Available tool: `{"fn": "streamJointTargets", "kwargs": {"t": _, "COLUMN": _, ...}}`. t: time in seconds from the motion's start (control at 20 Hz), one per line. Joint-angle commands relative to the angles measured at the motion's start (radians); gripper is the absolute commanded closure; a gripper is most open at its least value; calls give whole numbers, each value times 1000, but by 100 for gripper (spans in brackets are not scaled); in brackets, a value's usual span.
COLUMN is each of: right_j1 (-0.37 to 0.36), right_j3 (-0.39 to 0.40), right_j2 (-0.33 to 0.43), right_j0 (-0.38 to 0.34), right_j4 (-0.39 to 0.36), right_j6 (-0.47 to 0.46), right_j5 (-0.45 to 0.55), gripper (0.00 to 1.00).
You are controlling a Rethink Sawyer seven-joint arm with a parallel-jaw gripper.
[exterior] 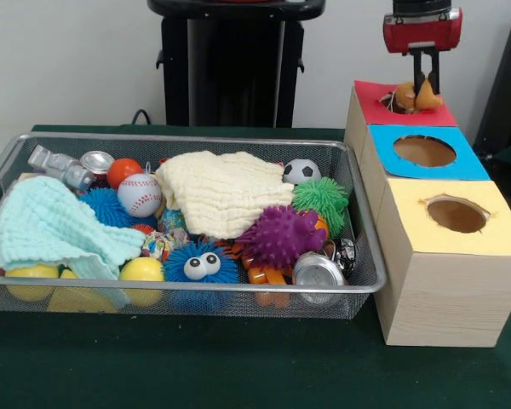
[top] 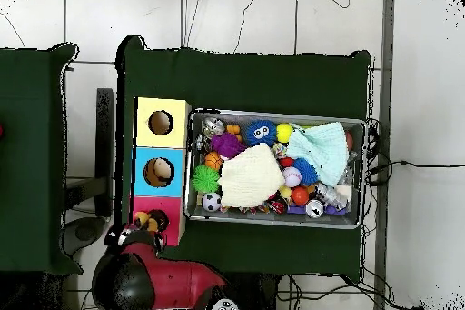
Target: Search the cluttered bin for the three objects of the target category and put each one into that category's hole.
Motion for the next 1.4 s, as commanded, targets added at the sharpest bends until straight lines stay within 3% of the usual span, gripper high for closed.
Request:
{"fn": "streamJointTargets", "kwargs": {"t": 0.05, "right_j1": 45, "right_j3": 60, "right_j2": 165, "right_j0": -79, "right_j4": -49, "right_j6": 275, "right_j5": -23, "gripper": 100}}
{"fn": "streamJointTargets", "kwargs": {"t": 0.3, "right_j1": 11, "right_j3": 45, "right_j2": 197, "right_j0": -121, "right_j4": -69, "right_j6": 231, "right_j5": 6, "gripper": 100}}
{"fn": "streamJointTargets", "kwargs": {"t": 0.65, "right_j1": -106, "right_j3": 28, "right_j2": 249, "right_j0": -170, "right_j4": -97, "right_j6": 177, "right_j5": 60, "gripper": 100}}
{"fn": "streamJointTargets", "kwargs": {"t": 1.05, "right_j1": -110, "right_j3": 37, "right_j2": 286, "right_j0": -218, "right_j4": -153, "right_j6": 192, "right_j5": 0, "gripper": 100}}
{"fn": "streamJointTargets", "kwargs": {"t": 1.4, "right_j1": -85, "right_j3": 44, "right_j2": 291, "right_j0": -277, "right_j4": -256, "right_j6": 161, "right_j5": -63, "gripper": 100}}
